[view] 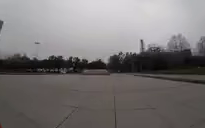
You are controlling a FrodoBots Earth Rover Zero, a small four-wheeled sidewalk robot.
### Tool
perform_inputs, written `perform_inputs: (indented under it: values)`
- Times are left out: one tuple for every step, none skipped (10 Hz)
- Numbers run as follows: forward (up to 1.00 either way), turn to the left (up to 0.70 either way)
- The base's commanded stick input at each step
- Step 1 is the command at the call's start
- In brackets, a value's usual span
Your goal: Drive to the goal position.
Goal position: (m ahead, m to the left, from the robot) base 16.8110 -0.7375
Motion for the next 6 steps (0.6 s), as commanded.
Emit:
perform_inputs:
  values:
    - [0.70, -0.01]
    - [0.70, -0.01]
    - [0.70, -0.01]
    - [0.70, -0.01]
    - [0.70, -0.01]
    - [0.70, -0.01]
